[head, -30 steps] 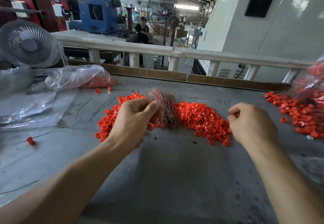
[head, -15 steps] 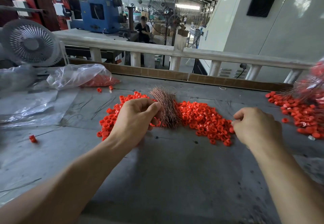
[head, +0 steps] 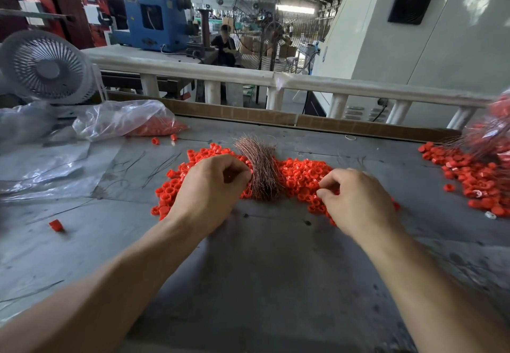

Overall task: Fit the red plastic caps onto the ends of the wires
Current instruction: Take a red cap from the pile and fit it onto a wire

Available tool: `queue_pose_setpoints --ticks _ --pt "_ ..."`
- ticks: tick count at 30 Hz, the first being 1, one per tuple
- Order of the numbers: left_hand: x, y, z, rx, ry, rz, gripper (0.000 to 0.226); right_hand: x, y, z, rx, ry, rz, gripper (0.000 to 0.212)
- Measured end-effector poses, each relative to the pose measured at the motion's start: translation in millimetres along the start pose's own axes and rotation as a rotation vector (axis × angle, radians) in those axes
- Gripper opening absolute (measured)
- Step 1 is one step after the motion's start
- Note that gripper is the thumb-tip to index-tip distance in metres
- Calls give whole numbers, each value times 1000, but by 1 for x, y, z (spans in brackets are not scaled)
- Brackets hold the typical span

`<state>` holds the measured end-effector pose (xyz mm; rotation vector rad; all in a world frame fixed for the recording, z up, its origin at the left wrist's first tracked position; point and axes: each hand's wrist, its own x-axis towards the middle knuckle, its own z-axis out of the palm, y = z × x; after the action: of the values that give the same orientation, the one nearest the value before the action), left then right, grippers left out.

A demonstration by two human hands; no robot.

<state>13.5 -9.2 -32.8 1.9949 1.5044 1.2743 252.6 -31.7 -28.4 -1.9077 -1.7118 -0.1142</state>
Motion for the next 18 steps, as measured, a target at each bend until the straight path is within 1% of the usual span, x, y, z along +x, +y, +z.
queue_pose_setpoints --ticks 3,5,11,14,18 --pt "1 -2 -2 38 10 6 14 0 -2 3 11 10 -18 9" --pt "1 -4 -3 99 2 6 12 -1 -6 6 23 19 -50 10" --pt "3 -8 1 193 -62 54 8 -7 -22 11 149 24 -204 7" --pt "2 -7 2 218 -72 68 6 -11 -30 11 172 -13 -287 15" --pt "1 -5 2 182 -67 81 4 -14 -39 9 151 -60 -426 28"
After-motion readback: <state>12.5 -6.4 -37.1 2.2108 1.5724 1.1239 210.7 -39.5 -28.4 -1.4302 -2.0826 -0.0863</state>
